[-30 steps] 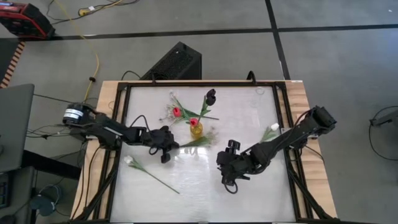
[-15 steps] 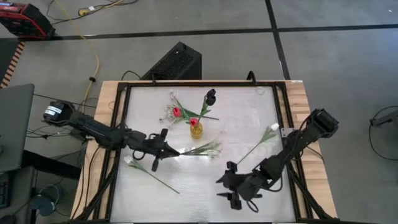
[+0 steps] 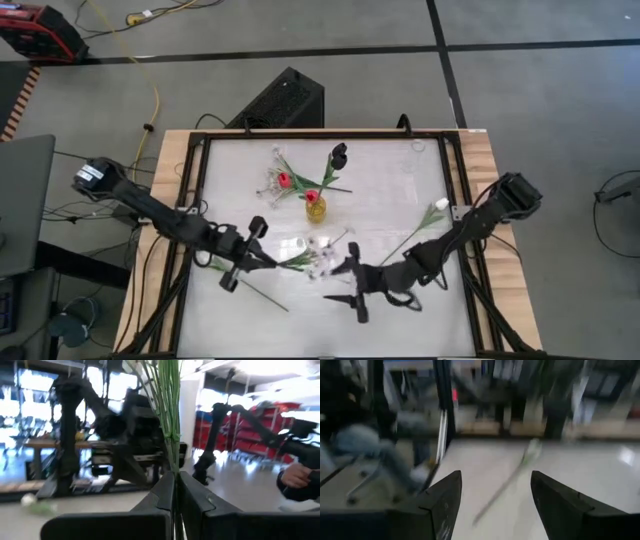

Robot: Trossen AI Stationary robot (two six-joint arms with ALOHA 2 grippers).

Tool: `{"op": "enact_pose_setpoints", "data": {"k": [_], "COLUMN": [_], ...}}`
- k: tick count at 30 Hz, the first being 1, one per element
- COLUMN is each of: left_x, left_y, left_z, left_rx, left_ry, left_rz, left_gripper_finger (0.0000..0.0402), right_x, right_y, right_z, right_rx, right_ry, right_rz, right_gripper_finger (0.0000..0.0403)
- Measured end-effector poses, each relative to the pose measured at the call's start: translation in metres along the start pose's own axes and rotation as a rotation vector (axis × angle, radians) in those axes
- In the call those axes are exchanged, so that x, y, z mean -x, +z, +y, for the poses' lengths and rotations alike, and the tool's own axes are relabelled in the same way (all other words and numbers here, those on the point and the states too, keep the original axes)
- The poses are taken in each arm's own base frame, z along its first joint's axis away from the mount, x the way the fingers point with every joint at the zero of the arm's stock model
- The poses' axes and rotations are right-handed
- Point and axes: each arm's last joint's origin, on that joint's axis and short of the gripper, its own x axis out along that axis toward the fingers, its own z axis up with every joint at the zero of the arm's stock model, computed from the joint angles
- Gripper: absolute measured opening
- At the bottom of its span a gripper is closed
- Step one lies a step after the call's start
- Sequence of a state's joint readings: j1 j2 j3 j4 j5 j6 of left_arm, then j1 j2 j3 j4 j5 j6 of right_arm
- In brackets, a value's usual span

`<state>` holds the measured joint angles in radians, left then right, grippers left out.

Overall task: Sort flowers into vase by color
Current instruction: Put the bottom white flowers into the transparent flower vase

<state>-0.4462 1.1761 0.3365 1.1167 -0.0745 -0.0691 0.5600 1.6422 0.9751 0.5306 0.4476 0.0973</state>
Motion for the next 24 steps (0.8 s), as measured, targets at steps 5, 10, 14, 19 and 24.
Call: {"op": "enact_pose_setpoints", "data": {"k": [5, 10, 14, 19, 24], "left_x": [-0.007, -0.028, -0.049, -0.071, -0.089], "left_y": [-0.008, -0.024, -0.03, -0.031, -0.035], "left_z": [-0.003, -0.004, -0.006, -0.001, 0.006], "left_rx": [0.015, 0.059, 0.041, 0.016, 0.01], "left_ry": [0.007, 0.025, 0.019, 0.04, 0.066], "left_rz": [-0.04, 0.015, 0.025, 0.017, 0.069], "left_gripper_finger": [0.0, 0.0, 0.0, 0.0, 0.0], "right_x": [-0.005, -0.009, -0.009, -0.007, -0.007], "right_y": [0.018, 0.022, 0.022, 0.022, 0.023], "right_z": [-0.012, -0.022, -0.023, -0.018, -0.017], "right_rx": [0.112, 0.102, 0.105, 0.117, 0.128], "right_ry": [0.007, 0.08, 0.076, 0.089, 0.086], "right_rz": [-0.162, -0.191, -0.193, -0.196, -0.21], "right_gripper_finger": [0.0265, 0.0265, 0.0265, 0.0265, 0.0264]}}
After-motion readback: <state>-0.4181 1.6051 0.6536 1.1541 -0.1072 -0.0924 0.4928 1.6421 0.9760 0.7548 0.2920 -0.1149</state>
